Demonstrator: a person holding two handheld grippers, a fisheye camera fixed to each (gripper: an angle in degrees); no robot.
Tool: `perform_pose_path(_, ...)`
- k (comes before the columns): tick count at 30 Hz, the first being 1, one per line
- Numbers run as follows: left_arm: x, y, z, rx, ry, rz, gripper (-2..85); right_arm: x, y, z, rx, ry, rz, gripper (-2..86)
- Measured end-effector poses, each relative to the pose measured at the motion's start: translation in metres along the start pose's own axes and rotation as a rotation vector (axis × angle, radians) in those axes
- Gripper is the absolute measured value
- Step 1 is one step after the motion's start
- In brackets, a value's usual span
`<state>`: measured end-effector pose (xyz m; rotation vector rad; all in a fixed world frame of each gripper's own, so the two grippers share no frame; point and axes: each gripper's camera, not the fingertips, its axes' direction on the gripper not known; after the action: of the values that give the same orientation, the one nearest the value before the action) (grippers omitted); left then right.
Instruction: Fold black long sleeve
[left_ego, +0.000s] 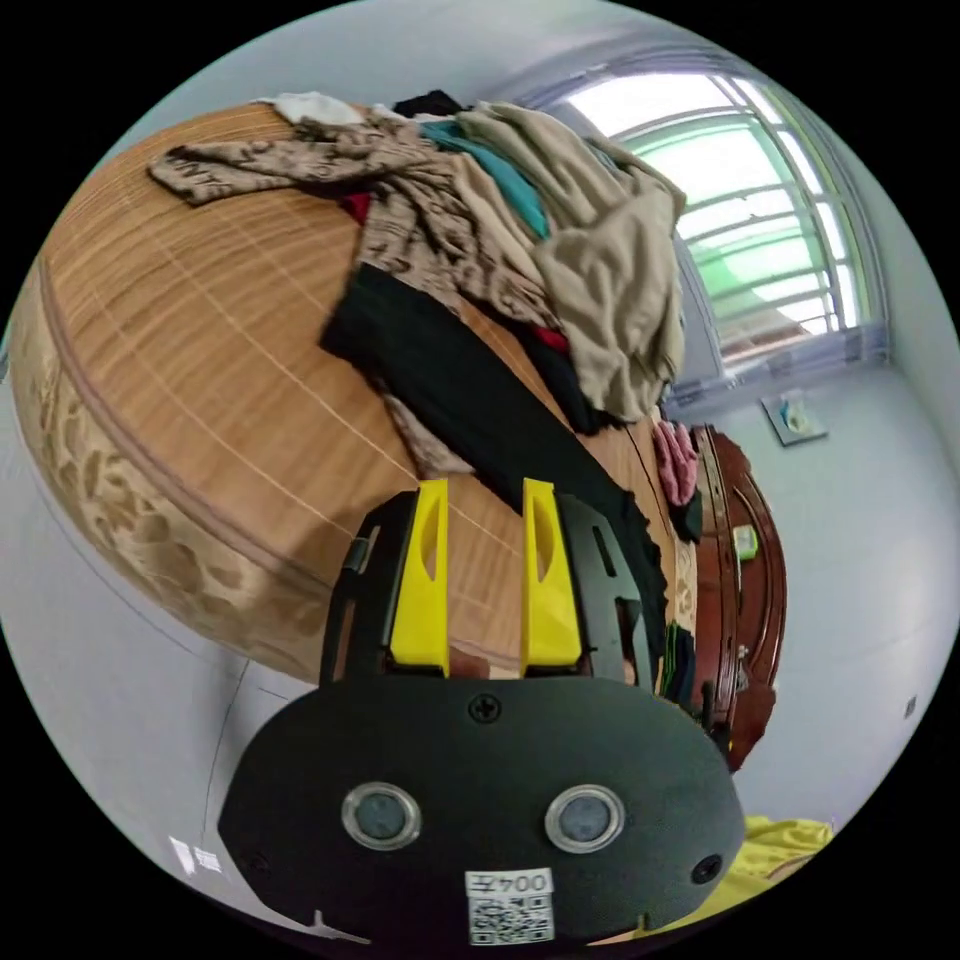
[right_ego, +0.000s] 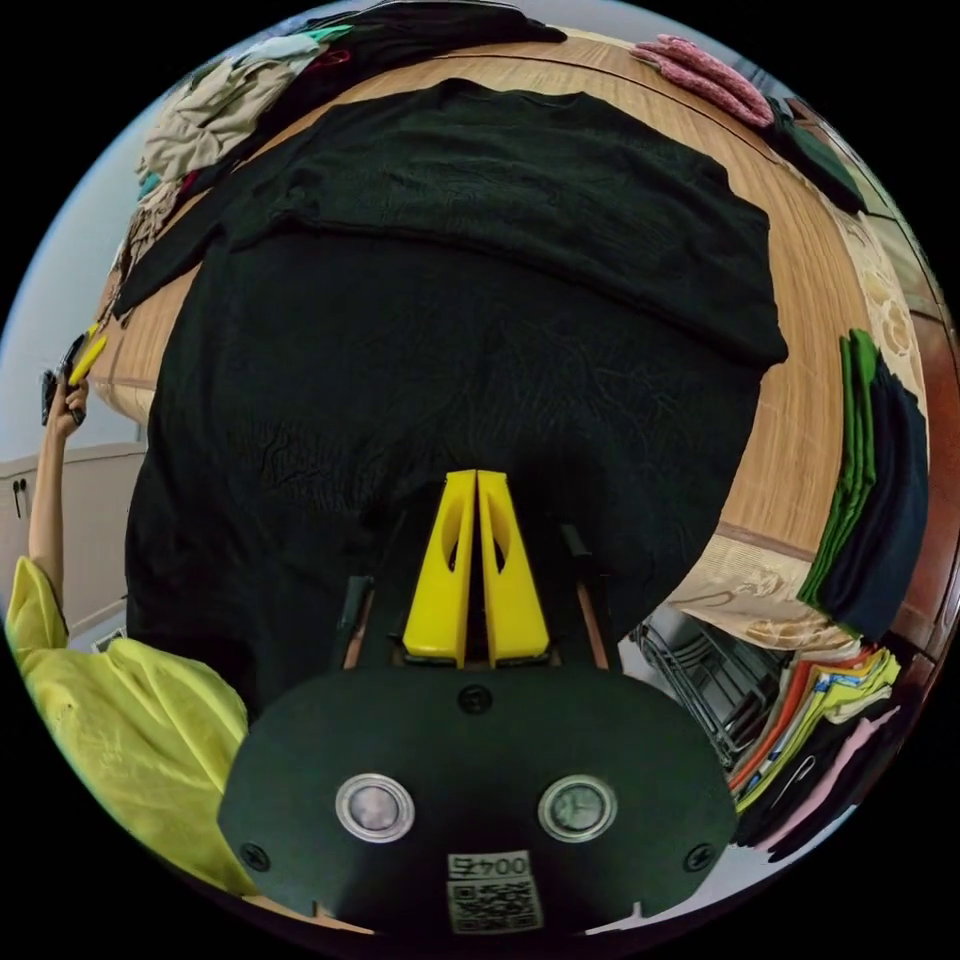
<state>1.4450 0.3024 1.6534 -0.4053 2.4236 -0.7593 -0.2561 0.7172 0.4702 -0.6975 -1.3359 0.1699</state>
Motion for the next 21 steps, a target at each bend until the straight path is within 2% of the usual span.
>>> perform_pose_path(5, -0.054, -0.051, -0.018, 0.012, -0.085, -0.075, 12.3, -0.001, -0.004, 0.004, -0.034, -0.022, -0.003, -0.7)
perform_pose_path(17, -0.128, -0.12, -0.032, 0.025, 0.0, -0.235, 14.4, -0.009, -0.004, 0.01, -0.064, -0.016, -0.015, -0.5)
perform_pose_path(21, -0.132, -0.134, -0.036, 0.055, -0.013, -0.238, 10.9, -0.009, -0.004, 0.012, -0.078, -0.028, -0.008, -0.5)
